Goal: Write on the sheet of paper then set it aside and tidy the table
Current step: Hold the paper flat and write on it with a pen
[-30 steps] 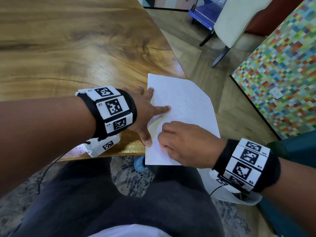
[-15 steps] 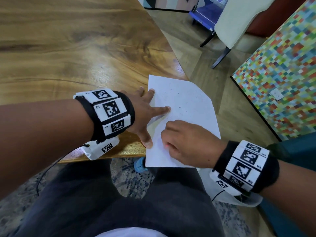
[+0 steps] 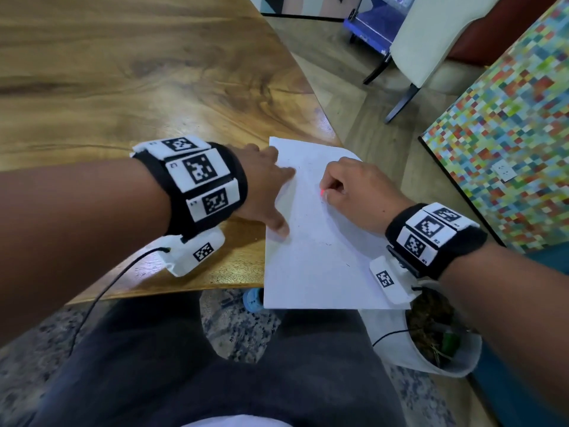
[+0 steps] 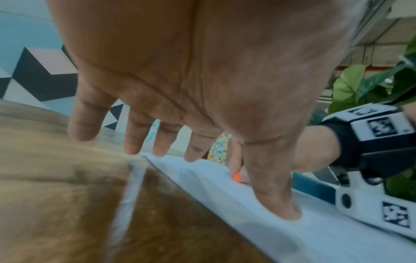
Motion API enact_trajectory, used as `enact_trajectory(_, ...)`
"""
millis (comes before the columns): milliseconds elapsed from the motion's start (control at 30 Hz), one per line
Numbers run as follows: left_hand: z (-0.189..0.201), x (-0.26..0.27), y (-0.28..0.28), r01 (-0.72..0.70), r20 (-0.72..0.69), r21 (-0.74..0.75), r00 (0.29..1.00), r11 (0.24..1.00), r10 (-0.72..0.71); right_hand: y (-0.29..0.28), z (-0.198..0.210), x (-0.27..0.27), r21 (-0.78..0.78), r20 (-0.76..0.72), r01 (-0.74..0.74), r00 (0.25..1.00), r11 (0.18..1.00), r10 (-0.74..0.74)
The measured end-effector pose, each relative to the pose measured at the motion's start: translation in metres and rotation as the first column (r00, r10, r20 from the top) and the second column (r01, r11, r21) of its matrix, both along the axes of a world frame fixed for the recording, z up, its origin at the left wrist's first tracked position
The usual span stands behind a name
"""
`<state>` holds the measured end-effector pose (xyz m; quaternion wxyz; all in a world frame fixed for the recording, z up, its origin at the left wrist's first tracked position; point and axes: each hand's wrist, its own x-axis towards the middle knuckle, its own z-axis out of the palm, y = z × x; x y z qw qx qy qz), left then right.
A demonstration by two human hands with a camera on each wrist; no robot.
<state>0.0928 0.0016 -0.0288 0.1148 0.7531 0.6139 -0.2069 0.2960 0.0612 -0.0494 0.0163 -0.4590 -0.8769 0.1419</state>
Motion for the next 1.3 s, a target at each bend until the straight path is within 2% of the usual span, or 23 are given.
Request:
enact_trajectory(67,-0.004,-0.002,0.005,-0.037,0.001,0.029,0.999,0.999,0.037,-0.006,-0.001,0.005,-0.018,0.014,-0.05,0.999,0.999,0.051)
enact_trajectory(200,-0.017,-0.006,0.002,-0.035,0.004,-0.055,0.999,0.998,0.036,-0.023,0.002,0.012,-0.037,0.049,-0.151,0.987,0.988,0.153)
enact_trajectory(367,-0.021,-0.006,-0.005,-0.009,0.02,-0.091,1.0,0.996,0.011,-0.053,0.0,-0.003,-0.026,0.109,-0.364,0.925,0.931,0.365)
enact_trajectory(433,-0.021,-0.006,-0.005,-0.018,0.024,-0.099,0.999,0.995,0.021,-0.045,0.0,-0.012,0.013,0.157,-0.352,0.925,0.936,0.346)
enact_trajectory(500,-0.022,-0.006,-0.004,-0.031,0.041,-0.115,0.999,0.993,0.036,-0.025,0.0,-0.02,0.054,0.183,-0.272,0.949,0.961,0.258)
enact_trajectory(600,-0.024,-0.007,-0.003,-0.036,0.069,-0.136,0.997,0.99,0.045,0.003,0.0,-0.026,0.086,0.165,-0.15,0.977,0.985,0.134)
enact_trajectory(667,-0.025,-0.007,-0.003,-0.036,0.071,-0.136,0.996,0.99,0.046,0.01,0.002,-0.031,0.069,0.159,-0.118,0.982,0.991,0.106)
enact_trajectory(767,-0.026,-0.008,-0.004,-0.031,0.068,-0.127,0.997,0.991,0.04,-0.007,0.01,-0.035,0.058,0.191,-0.174,0.968,0.983,0.161)
enact_trajectory(833,-0.027,-0.009,-0.005,-0.024,0.068,-0.118,0.997,0.993,0.032,-0.029,0.014,-0.035,0.048,0.22,-0.287,0.937,0.957,0.27)
enact_trajectory(900,-0.027,-0.009,-0.005,-0.014,0.061,-0.106,0.998,0.994,0.02,-0.049,0.016,-0.035,-0.027,0.217,-0.382,0.9,0.924,0.378)
enact_trajectory(967,-0.028,-0.009,-0.006,-0.012,0.058,-0.107,0.998,0.994,0.018,-0.054,0.016,-0.036,-0.052,0.214,-0.435,0.874,0.899,0.436)
enact_trajectory(1033,-0.027,-0.009,-0.005,-0.02,0.061,-0.114,0.998,0.993,0.027,-0.042,0.014,-0.039,0.016,0.223,-0.424,0.884,0.905,0.41)
enact_trajectory(1133,-0.026,-0.008,-0.004,-0.024,0.056,-0.12,0.998,0.993,0.031,-0.016,0.008,-0.047,0.103,0.234,-0.329,0.925,0.939,0.298)
enact_trajectory(1300,-0.026,-0.006,-0.003,-0.034,0.039,-0.132,0.998,0.991,0.039,-0.008,0.004,-0.054,0.068,0.172,-0.248,0.957,0.966,0.234)
